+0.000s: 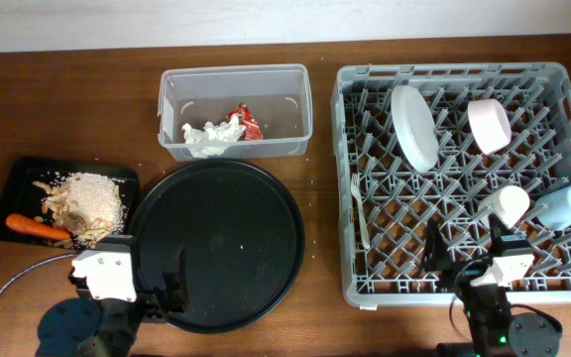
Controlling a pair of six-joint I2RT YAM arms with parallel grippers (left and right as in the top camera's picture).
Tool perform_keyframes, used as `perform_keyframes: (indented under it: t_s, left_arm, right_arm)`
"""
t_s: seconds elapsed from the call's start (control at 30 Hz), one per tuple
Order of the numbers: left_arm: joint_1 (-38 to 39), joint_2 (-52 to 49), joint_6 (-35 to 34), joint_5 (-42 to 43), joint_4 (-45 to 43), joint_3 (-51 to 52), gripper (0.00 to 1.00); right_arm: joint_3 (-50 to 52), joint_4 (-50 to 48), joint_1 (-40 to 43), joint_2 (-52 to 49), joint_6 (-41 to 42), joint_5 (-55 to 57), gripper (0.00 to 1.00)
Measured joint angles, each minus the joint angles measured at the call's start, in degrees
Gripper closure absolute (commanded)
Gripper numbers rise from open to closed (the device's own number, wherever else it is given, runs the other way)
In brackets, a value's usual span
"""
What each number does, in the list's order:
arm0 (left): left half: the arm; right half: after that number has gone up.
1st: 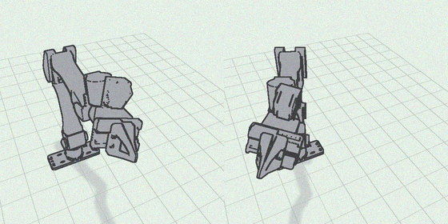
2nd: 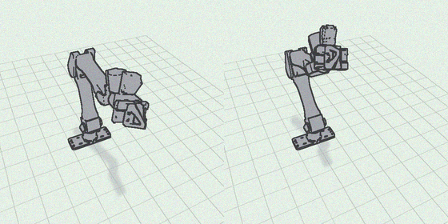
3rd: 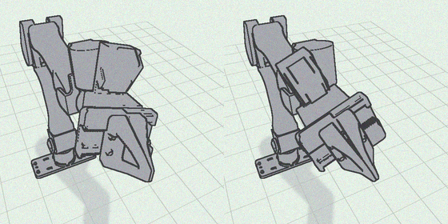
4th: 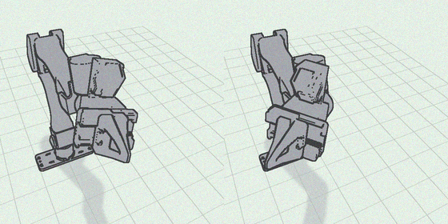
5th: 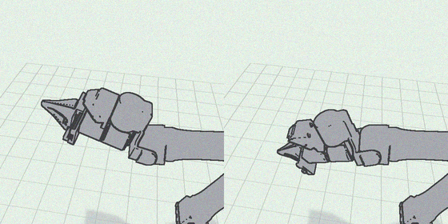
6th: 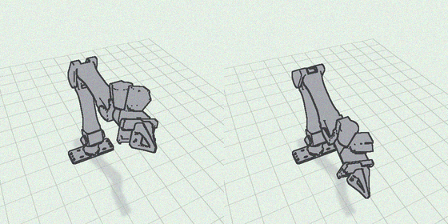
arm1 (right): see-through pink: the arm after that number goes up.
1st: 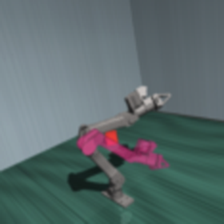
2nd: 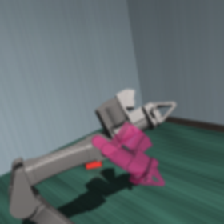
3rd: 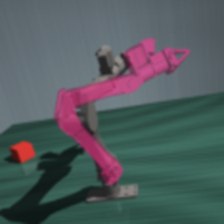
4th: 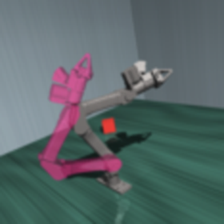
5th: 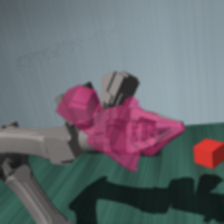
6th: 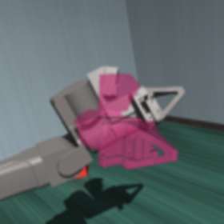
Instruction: Sort waste into correct bins and load items into the dishwasher rack
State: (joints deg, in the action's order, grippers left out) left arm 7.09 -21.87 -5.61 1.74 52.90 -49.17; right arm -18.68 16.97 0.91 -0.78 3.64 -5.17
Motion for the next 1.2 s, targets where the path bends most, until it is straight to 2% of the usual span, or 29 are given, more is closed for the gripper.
perform_keyframes:
  t_s: [0.03, 0.2, 0.23, 0.33, 1.2]
  left_arm:
    - [0.00, 0.02, 0.00, 0.00, 0.00, 0.04, 0.01]
    - [0.00, 0.02, 0.00, 0.00, -0.02, 0.17, 0.01]
    - [0.00, 0.02, 0.00, 0.00, 0.00, 0.17, 0.01]
    - [0.00, 0.02, 0.00, 0.00, -0.07, 0.20, 0.01]
    - [0.00, 0.02, 0.00, 0.00, -0.02, 0.22, 0.01]
  right_arm:
    - [5.55, -10.19, -0.15, -0.02, 0.07, 0.00, 0.02]
    - [17.22, -25.51, -0.22, -0.02, 0.17, 0.13, 0.02]
    - [17.92, -24.98, -0.22, -0.02, 0.15, 0.37, 0.02]
    - [18.08, -13.03, -0.22, 0.15, -0.42, 1.11, 0.02]
    - [18.08, -13.09, -0.22, -0.02, -0.39, 1.25, 0.02]
